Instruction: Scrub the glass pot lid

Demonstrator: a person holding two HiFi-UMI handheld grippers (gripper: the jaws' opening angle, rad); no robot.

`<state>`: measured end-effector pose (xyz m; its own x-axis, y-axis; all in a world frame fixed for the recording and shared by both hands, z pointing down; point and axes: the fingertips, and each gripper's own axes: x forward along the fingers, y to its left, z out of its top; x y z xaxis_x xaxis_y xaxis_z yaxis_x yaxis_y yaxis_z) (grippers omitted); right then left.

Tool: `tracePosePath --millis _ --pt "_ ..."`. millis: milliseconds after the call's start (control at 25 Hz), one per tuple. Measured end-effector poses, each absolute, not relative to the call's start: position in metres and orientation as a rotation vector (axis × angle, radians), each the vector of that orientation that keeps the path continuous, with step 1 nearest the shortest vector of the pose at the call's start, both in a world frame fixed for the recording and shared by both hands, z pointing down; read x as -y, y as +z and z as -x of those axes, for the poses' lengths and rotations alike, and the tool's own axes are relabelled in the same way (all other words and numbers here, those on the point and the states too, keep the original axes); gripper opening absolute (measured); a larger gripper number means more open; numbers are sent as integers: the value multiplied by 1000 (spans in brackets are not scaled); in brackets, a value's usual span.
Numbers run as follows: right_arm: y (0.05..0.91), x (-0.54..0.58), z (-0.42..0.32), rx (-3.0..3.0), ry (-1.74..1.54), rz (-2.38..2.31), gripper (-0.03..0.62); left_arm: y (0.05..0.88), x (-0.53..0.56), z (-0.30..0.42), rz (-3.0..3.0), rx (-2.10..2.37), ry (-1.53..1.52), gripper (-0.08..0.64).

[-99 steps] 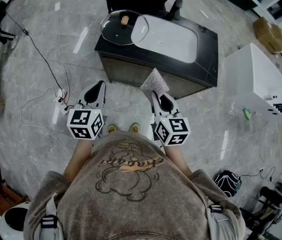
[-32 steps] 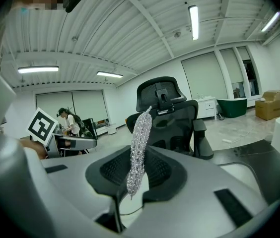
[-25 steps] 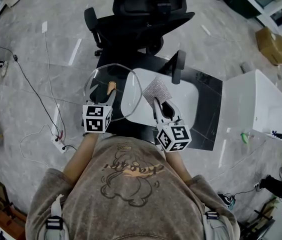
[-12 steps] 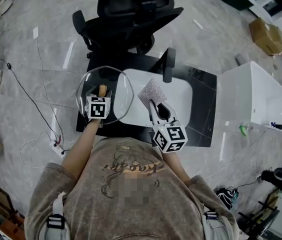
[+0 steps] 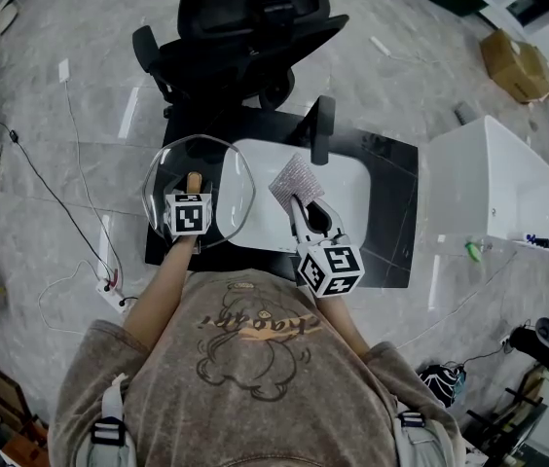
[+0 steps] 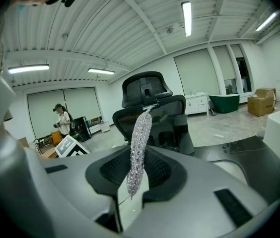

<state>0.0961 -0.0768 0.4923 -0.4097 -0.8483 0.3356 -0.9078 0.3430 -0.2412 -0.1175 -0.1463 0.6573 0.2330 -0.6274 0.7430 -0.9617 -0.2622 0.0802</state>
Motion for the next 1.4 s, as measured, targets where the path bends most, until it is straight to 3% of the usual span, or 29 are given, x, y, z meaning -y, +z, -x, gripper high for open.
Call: tracePosePath --millis 360,760,1120,1400 --pt "492 91 -92 2467 584 -1584 83 659 142 123 -1905 1474 794 182" --pt "501 90 -99 2446 607 -1585 83 640 136 117 -1980 1371 802 178" --pt "495 92 -122 2436 616 -1663 83 559 137 97 -2050 1158 313 178" --pt "486 92 -116 2527 666 -1619 83 499 130 70 -1917 699 -242 178"
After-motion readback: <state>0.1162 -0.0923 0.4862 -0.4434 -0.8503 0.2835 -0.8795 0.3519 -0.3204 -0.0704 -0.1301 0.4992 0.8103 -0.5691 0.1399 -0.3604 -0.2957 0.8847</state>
